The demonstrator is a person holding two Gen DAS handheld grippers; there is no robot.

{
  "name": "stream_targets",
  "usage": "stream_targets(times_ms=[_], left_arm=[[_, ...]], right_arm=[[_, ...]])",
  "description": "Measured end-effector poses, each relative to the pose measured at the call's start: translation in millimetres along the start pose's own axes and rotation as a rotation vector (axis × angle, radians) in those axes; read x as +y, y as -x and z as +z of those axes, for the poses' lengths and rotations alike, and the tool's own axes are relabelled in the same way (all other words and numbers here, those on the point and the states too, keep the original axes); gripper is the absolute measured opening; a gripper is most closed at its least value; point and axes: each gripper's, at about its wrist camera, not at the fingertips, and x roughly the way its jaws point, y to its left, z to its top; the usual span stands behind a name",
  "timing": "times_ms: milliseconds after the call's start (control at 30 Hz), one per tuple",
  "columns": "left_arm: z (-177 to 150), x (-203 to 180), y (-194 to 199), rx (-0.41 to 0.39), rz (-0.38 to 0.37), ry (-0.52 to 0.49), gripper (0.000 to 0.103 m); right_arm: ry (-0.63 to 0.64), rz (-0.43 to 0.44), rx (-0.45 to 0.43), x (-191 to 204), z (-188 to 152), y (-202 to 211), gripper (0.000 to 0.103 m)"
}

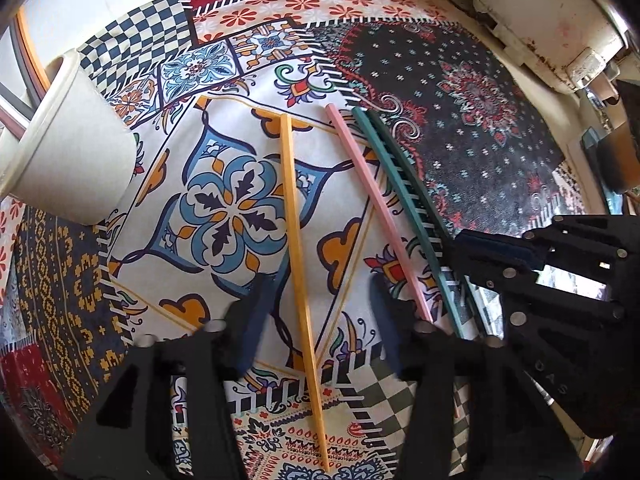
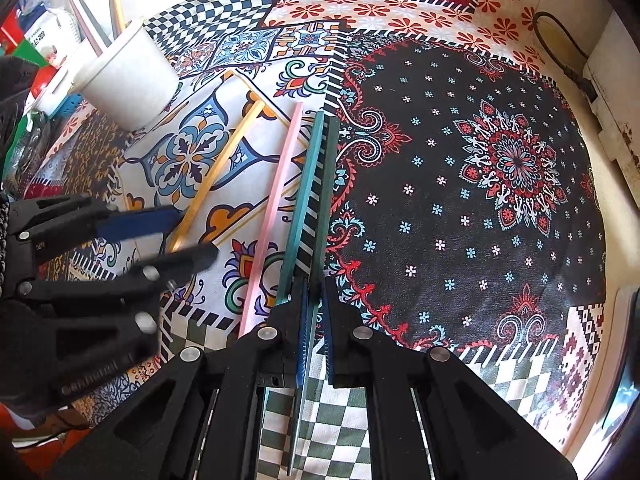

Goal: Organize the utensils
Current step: 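Grasp a yellow chopstick with the left tool while the right tool grasps a green chopstick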

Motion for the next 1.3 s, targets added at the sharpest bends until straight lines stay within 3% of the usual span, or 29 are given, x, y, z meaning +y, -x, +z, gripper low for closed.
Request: stream_targets(times_ms=[333, 600, 833, 1200, 1300], left_arm=[[-2, -6, -5, -0.009, 0.042, 0.013, 0.072], [-13, 18, -3, -0.022, 0.062, 0.039, 0.070], [-15, 30, 4, -0.032, 0.061, 0.034, 0.038], [11, 20, -3, -0.020, 0.043, -0.020, 0.004], [16, 22, -4, -0.017, 0.020, -0.009, 0.004]], right_arm=[[-0.027, 0.023, 0.006, -17, -6, 7, 0.008], [-0.009, 0.007, -0.003, -32, -17, 14, 0.008], [-0.025, 0.024, -0.002, -47, -24, 18, 0.004], [0.075, -0.007, 0.000, -31, 9, 7, 0.004], [0.093, -0.020, -0.004, -23, 16, 3, 0.006]])
